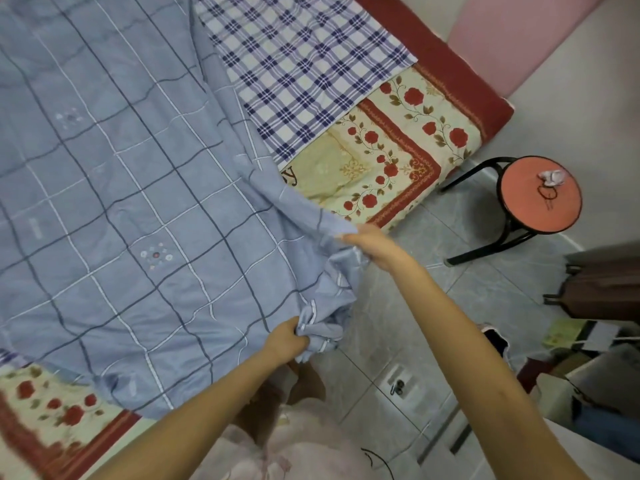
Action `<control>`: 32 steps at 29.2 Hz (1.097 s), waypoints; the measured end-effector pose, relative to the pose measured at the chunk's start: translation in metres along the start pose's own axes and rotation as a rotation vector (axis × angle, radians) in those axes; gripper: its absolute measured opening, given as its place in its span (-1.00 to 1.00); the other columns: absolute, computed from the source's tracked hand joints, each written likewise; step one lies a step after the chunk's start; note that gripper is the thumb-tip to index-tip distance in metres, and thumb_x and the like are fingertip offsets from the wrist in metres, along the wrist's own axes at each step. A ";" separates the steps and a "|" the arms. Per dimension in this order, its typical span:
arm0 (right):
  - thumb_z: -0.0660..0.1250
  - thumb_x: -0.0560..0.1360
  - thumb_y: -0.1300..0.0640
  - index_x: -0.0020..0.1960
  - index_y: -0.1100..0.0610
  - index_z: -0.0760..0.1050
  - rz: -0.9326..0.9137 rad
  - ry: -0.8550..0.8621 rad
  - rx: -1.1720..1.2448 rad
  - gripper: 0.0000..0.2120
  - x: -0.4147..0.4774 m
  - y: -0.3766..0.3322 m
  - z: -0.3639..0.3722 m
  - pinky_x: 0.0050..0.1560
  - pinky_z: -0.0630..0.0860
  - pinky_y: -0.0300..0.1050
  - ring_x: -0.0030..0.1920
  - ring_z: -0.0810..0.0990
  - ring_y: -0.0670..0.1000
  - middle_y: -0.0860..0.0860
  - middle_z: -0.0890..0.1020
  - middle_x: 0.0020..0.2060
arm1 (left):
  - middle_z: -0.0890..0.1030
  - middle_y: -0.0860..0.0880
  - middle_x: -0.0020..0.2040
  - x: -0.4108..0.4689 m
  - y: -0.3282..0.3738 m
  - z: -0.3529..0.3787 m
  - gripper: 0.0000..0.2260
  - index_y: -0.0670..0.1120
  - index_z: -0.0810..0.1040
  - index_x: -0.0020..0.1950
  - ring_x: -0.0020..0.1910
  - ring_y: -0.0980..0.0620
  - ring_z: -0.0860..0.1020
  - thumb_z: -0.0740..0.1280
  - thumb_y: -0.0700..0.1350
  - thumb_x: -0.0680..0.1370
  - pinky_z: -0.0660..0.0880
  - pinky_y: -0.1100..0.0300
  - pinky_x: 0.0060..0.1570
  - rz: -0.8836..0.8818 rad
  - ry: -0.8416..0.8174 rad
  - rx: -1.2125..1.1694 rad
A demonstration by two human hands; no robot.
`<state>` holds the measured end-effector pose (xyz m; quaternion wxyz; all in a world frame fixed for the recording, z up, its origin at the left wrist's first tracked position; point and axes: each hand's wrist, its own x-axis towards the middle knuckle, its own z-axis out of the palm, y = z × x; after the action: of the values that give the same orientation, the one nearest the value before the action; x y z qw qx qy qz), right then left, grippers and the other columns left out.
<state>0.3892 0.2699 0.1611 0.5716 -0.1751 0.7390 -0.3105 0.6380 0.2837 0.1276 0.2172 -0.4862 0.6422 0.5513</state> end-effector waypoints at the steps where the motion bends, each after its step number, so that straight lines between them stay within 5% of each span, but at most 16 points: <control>1: 0.28 0.52 0.29 0.09 0.24 0.53 -0.050 0.194 0.081 -0.84 0.003 0.000 -0.015 -0.19 0.51 -0.29 -0.06 0.59 0.05 0.11 0.61 -0.03 | 0.62 -0.18 0.04 0.001 0.001 0.001 -0.53 -0.14 0.50 0.18 0.02 -0.12 0.58 0.21 -0.04 0.29 0.47 0.18 -0.05 0.006 0.001 0.003; 4: 0.18 0.50 0.41 0.16 0.22 0.49 -0.166 0.882 0.168 -0.71 0.004 0.012 -0.059 -0.09 0.48 -0.41 0.00 0.49 0.02 0.07 0.52 0.04 | 0.63 -0.13 0.03 0.007 0.002 0.005 -0.59 -0.07 0.50 0.11 -0.03 -0.06 0.57 0.21 -0.03 0.29 0.48 0.15 -0.03 0.055 0.036 -0.024; 6: 0.23 0.50 0.33 0.33 0.12 0.37 0.041 1.076 0.145 -0.59 0.009 0.035 -0.080 0.23 0.42 -0.11 0.20 0.42 0.10 0.12 0.41 0.26 | 0.61 -0.16 0.01 0.013 0.006 0.011 -0.60 -0.10 0.48 0.05 -0.04 -0.06 0.56 0.20 0.00 0.27 0.45 0.13 -0.05 0.089 0.040 -0.003; 9: 0.37 0.46 0.15 0.48 0.15 0.13 0.366 1.014 0.009 -0.33 0.019 0.069 -0.080 0.36 0.19 0.05 0.39 0.23 0.21 0.22 0.21 0.39 | 0.57 -0.22 0.07 0.024 0.012 0.026 -0.62 -0.22 0.47 0.10 0.02 -0.10 0.54 0.30 -0.01 0.39 0.41 0.13 -0.04 0.118 -0.027 0.087; 13: 0.39 0.43 0.14 0.46 0.17 0.14 0.277 0.913 -0.193 -0.31 0.022 0.100 -0.037 0.35 0.18 0.07 0.38 0.22 0.23 0.23 0.18 0.40 | 0.37 -0.05 0.37 0.034 0.006 0.043 -0.56 -0.18 0.30 0.41 0.32 -0.04 0.40 0.29 -0.16 0.56 0.29 0.29 0.24 0.123 -0.287 0.186; 16: 0.39 0.43 0.14 0.46 0.15 0.14 0.246 0.784 -0.284 -0.31 0.018 0.120 0.001 0.34 0.18 0.06 0.38 0.21 0.21 0.21 0.20 0.39 | 0.41 -0.07 0.35 0.034 -0.005 0.042 -0.57 -0.18 0.33 0.40 0.31 -0.02 0.40 0.26 -0.10 0.56 0.27 0.29 0.24 0.101 -0.365 0.122; 19: 0.36 0.45 0.16 0.47 0.13 0.12 0.290 0.667 -0.328 -0.32 0.016 0.129 0.028 0.35 0.17 0.03 0.40 0.19 0.18 0.19 0.17 0.41 | 0.55 -0.11 0.07 0.030 -0.029 0.028 -0.80 -0.17 0.53 0.08 0.07 0.03 0.47 0.24 -0.11 0.54 0.37 0.21 0.10 0.063 -0.277 0.013; 22: 0.37 0.45 0.11 0.47 0.12 0.11 0.282 0.588 -0.394 -0.31 0.017 0.128 0.052 0.34 0.18 0.01 0.38 0.20 0.18 0.18 0.18 0.39 | 0.53 -0.14 -0.07 0.028 -0.067 0.007 -0.87 -0.10 0.50 -0.17 -0.03 0.03 0.45 0.21 -0.08 0.48 0.41 0.08 0.11 0.004 -0.108 -0.065; 25: 0.36 0.46 0.10 0.47 0.11 0.09 0.234 0.520 -0.487 -0.32 0.020 0.118 0.080 0.34 0.19 0.01 0.38 0.20 0.18 0.19 0.18 0.39 | 0.51 -0.12 -0.07 0.025 -0.110 -0.020 -0.85 -0.17 0.53 -0.10 -0.02 0.04 0.43 0.19 -0.28 0.59 0.38 0.26 -0.07 -0.102 0.026 -0.080; 32: 0.33 0.47 0.19 0.46 0.14 0.13 0.053 0.300 -0.724 -0.37 0.023 0.101 0.193 0.32 0.21 0.01 0.40 0.19 0.19 0.22 0.19 0.39 | 0.53 -0.24 -0.08 0.011 -0.233 -0.060 -0.85 -0.25 0.56 -0.09 -0.03 -0.09 0.49 0.27 -0.18 0.52 0.41 0.05 -0.03 -0.348 0.373 -0.442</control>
<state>0.5766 0.2811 0.0483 0.3662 -0.2991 0.8804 -0.0368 0.8502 0.2428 0.0211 0.0761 -0.7164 0.4433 0.5334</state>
